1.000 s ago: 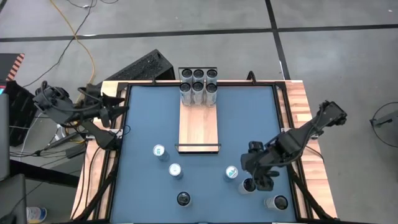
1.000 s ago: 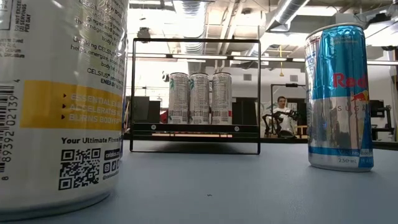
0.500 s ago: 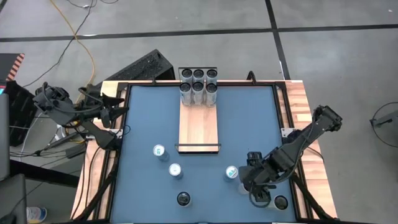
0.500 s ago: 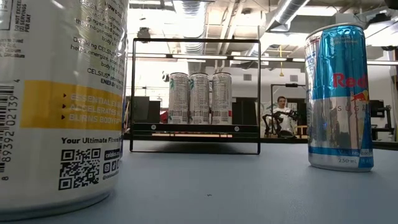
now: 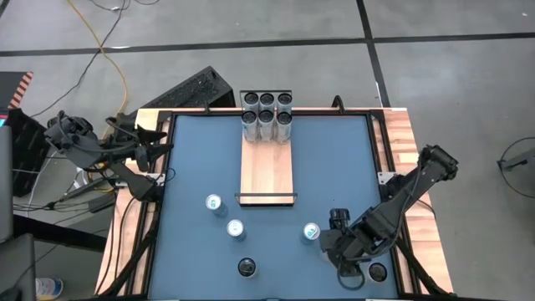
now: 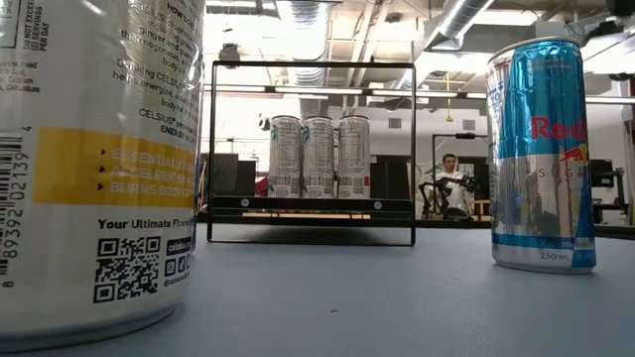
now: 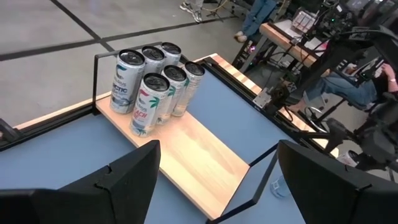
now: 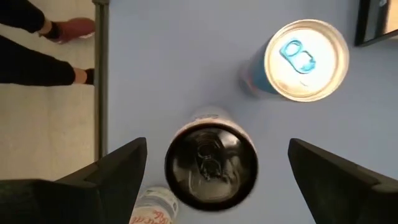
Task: Place canned beverage on shelf
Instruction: Put the center white-yellow soda can on the shelf
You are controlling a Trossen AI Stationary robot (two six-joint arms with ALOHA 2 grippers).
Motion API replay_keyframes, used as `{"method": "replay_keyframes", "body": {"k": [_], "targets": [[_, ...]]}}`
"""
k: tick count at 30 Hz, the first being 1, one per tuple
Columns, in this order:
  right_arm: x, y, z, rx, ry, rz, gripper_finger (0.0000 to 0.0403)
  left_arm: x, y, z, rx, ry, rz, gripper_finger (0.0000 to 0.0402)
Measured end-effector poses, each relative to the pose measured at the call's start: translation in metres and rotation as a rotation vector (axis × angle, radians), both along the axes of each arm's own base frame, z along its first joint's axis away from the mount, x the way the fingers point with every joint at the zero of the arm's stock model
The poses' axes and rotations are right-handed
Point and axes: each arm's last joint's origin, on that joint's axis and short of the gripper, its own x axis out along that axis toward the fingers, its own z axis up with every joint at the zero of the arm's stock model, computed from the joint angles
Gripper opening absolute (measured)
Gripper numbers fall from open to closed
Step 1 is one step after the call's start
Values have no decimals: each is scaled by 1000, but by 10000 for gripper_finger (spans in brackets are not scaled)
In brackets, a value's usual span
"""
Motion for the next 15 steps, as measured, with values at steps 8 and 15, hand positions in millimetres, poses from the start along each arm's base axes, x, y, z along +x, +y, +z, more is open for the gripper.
{"method": "replay_keyframes", "body": {"k": [8, 15], "targets": [[-2, 6, -7, -18, 30, 6, 374, -1, 1, -1, -6, 7, 6, 309], [-2, 6, -6, -14, 26, 2, 363, -1, 0, -1, -10, 8, 3, 309]]}}
